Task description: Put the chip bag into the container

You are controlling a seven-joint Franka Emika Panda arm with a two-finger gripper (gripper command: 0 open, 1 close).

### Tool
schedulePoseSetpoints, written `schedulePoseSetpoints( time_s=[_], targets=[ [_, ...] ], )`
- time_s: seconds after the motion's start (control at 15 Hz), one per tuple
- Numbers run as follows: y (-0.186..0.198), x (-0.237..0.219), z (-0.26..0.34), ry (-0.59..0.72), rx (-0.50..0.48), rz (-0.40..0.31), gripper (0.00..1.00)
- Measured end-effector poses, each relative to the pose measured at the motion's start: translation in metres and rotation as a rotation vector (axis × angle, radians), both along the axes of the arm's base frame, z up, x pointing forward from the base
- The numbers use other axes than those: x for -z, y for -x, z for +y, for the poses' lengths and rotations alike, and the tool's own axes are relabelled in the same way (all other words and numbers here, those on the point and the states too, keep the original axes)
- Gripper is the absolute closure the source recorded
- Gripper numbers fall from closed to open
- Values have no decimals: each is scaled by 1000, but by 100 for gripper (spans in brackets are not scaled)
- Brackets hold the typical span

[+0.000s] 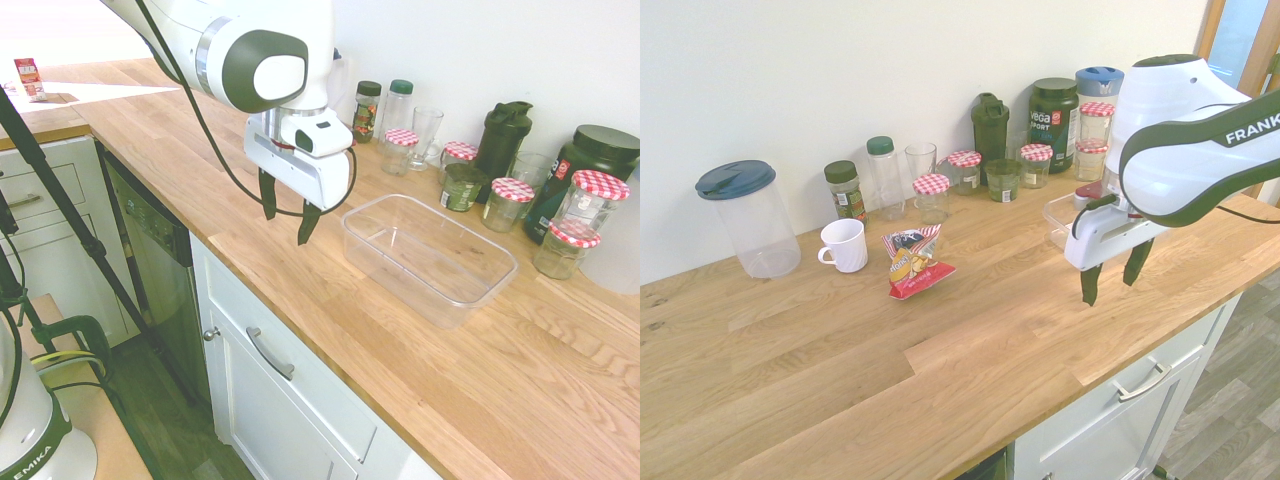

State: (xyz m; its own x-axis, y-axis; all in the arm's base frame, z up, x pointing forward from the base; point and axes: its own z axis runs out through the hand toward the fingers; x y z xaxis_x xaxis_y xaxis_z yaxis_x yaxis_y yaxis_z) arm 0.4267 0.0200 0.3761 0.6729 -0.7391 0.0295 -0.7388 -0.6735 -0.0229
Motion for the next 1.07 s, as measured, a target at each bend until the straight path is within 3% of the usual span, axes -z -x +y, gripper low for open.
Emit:
schedulePoseSetpoints(
  time_s=[0.33, 0.6, 1.07],
  targets=[
    [-5, -10, 17, 7, 5, -22, 0],
    [-25, -55, 86, 16, 28, -82, 0],
    [-122, -85, 177, 131, -1, -143, 0]
  ],
)
